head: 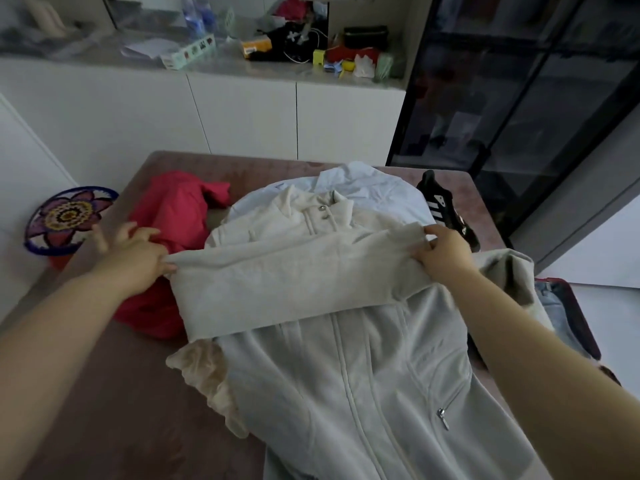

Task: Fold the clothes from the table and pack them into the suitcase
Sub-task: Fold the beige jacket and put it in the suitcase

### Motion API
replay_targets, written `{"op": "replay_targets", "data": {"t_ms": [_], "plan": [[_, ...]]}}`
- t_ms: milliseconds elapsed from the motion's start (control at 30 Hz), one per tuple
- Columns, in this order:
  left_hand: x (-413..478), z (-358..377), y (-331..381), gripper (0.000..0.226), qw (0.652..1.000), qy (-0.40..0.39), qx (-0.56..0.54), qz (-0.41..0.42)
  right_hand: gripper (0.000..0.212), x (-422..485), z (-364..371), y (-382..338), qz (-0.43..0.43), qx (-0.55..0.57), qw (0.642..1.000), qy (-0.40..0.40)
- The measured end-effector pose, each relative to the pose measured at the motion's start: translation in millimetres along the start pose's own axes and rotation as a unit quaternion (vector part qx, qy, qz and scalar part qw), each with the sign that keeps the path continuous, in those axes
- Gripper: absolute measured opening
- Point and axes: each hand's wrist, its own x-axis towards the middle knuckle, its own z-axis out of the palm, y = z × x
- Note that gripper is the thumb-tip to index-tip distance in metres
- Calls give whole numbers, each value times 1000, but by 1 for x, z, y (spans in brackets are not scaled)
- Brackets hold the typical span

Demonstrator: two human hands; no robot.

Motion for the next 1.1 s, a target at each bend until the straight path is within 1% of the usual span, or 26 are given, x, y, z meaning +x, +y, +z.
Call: {"op": "replay_targets", "data": {"t_ms": [67, 100, 133, 167, 200, 233, 267, 300, 333, 400, 433, 500, 533, 600, 667, 700, 733, 800, 833, 900, 933, 967, 1000, 1067, 1100], "plan": [[-10, -11, 20, 23, 998, 39, -28, -41, 42, 4, -10, -5, -18, -10, 998, 53], [-14, -13, 31, 31, 993, 78, -71, -43, 43, 7, -16, -5, -24, -15, 996, 79], [-20, -14, 45, 40, 985, 122, -122, -26, 43, 10, -20, -2, -25, -27, 995, 91], [-28, -11, 62, 46, 973, 173, -151, 27, 43, 11, -23, 2, -22, -53, 994, 89], [-37, -7, 82, 48, 957, 222, -157, 98, 44, 10, -24, 8, -15, -82, 994, 75], [-47, -3, 103, 48, 941, 252, -153, 169, 44, 7, -26, 14, -13, -109, 992, 59], [-56, 0, 125, 52, 928, 257, -143, 228, 44, 3, -28, 20, -21, -132, 990, 53], [-63, 1, 145, 60, 928, 226, -121, 269, 45, -2, -32, 25, -38, -158, 985, 56], [-66, 6, 161, 67, 934, 188, -96, 288, 47, -9, -38, 29, -59, -186, 978, 70], [-63, 22, 180, 72, 948, 117, -59, 292, 50, -25, -55, 42, -78, -233, 962, 117], [-58, 33, 183, 73, 950, 107, -44, 292, 55, -34, -63, 51, -65, -239, 959, 135], [-43, 54, 185, 73, 948, 125, -27, 292, 70, -52, -74, 69, -19, -219, 966, 135], [-40, 58, 185, 71, 945, 135, -4, 296, 80, -60, -76, 78, 3, -210, 970, 119], [-40, 57, 187, 65, 951, 98, -2, 295, 94, -69, -77, 95, 50, -188, 977, 81], [-44, 49, 190, 65, 955, 71, -10, 288, 98, -71, -79, 113, 109, -147, 982, 48], [-47, 44, 194, 70, 956, 66, -29, 284, 92, -72, -81, 122, 141, -116, 983, 36], [-48, 39, 199, 77, 955, 84, -51, 281, 77, -73, -83, 128, 164, -84, 982, 30], [-51, 30, 218, 89, 952, 102, -93, 274, 24, -74, -91, 138, 158, -49, 985, 51], [-54, 22, 231, 87, 948, 102, -112, 281, 11, -74, -97, 140, 148, -29, 986, 71], [-63, 5, 262, 72, 935, 96, -121, 320, 32, -71, -105, 140, 137, 19, 986, 89], [-68, 0, 276, 66, 927, 96, -121, 343, 48, -69, -106, 137, 135, 29, 987, 87], [-72, -5, 290, 63, 921, 93, -123, 358, 63, -67, -104, 132, 142, 31, 986, 77], [-76, -8, 302, 61, 920, 85, -127, 360, 73, -65, -99, 126, 155, 42, 985, 64], [-82, -8, 322, 63, 930, 61, -118, 342, 85, -61, -83, 120, 210, 5, 977, 44], [-85, -5, 329, 63, 936, 47, -101, 333, 81, -59, -76, 119, 215, -28, 976, 34]]}}
